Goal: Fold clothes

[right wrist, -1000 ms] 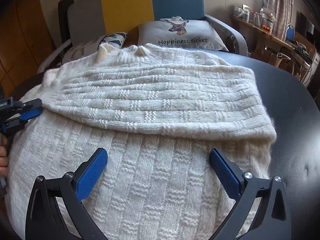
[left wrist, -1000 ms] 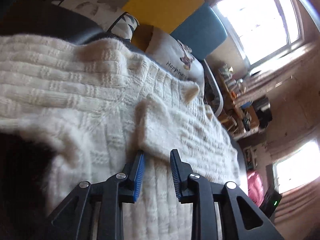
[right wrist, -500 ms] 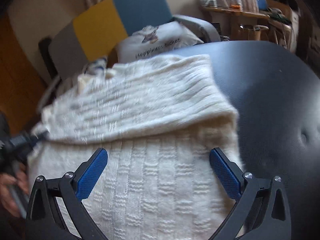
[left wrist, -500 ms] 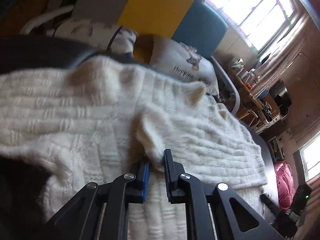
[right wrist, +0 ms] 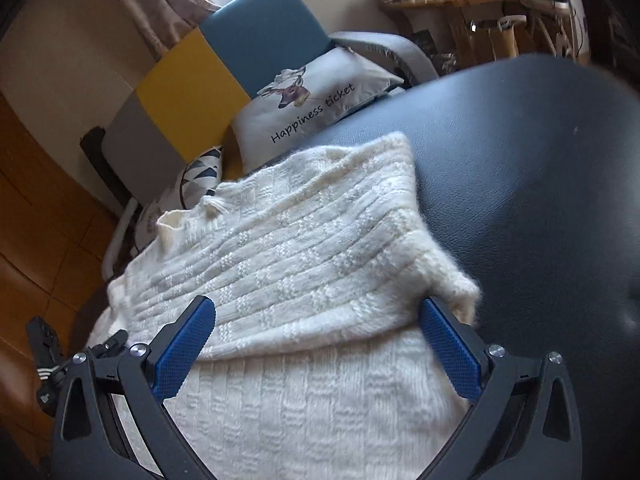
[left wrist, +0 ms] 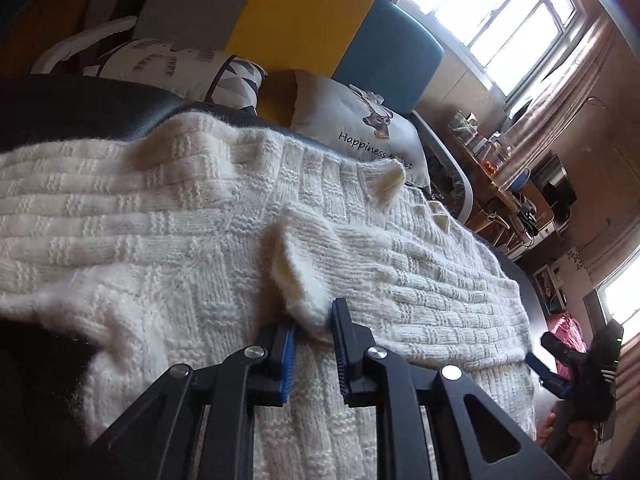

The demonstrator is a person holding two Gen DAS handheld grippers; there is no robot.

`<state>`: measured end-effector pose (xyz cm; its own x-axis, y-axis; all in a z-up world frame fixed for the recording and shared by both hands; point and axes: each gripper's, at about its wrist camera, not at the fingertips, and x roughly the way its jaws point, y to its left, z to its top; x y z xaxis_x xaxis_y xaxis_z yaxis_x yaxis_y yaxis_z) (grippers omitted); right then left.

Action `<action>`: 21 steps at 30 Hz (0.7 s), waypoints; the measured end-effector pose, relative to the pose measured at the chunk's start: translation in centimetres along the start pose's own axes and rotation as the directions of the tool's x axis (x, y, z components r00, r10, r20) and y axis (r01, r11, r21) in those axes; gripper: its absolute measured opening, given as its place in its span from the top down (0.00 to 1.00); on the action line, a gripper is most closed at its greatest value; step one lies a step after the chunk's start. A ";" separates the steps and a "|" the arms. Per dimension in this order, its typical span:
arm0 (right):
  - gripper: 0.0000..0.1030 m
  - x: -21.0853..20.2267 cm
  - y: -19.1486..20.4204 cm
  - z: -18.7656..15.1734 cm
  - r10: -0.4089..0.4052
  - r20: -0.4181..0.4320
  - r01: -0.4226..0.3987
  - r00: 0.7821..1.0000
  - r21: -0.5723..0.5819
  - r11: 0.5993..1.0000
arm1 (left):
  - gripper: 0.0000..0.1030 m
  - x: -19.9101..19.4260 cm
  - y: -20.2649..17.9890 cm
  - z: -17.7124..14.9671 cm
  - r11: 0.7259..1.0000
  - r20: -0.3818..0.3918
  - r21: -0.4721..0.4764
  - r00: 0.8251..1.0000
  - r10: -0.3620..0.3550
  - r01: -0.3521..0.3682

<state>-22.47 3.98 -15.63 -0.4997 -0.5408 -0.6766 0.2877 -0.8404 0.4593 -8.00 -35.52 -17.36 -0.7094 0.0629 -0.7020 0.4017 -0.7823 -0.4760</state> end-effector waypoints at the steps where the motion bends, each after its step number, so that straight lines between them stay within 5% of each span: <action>1: 0.00 -0.5 0.7 0.1 0.008 0.015 -0.008 1.000 -0.020 1.000 | 0.84 0.0 0.0 0.0 1.000 0.000 -0.001 1.000 -0.002 0.002; 6: 0.00 1.2 3.3 2.1 0.020 0.001 -0.020 1.000 -0.105 0.994 | 0.84 -0.1 -0.3 -0.2 0.999 -0.003 0.027 1.000 0.018 -0.018; 10: 0.00 6.1 2.6 2.7 -0.196 -0.126 0.178 0.973 -0.143 0.974 | 0.84 -0.2 -0.7 -0.1 0.998 -0.006 0.052 0.999 0.040 -0.039; 13: 0.00 6.4 4.3 2.1 -0.259 -0.108 0.223 0.960 -0.270 0.937 | 0.82 -0.7 -0.6 0.3 0.999 0.002 0.042 1.000 0.018 -0.018; 17: 0.00 4.7 7.0 1.8 -0.180 -0.067 0.150 0.981 -0.319 0.936 | 0.77 -0.6 0.4 0.9 1.000 -0.013 -0.008 1.000 0.010 -0.011; 21: 0.00 5.9 9.6 1.7 -0.190 -0.074 0.145 0.979 -0.404 0.903 | 0.77 -0.5 1.1 0.8 1.000 -0.014 -0.004 1.000 -0.007 0.007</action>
<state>-24.01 -7.17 -14.23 -0.4831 -0.3723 -0.7925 0.5174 -0.8516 0.0846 -7.68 -36.96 -17.12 -0.7037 0.0769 -0.7063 0.3995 -0.7793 -0.4829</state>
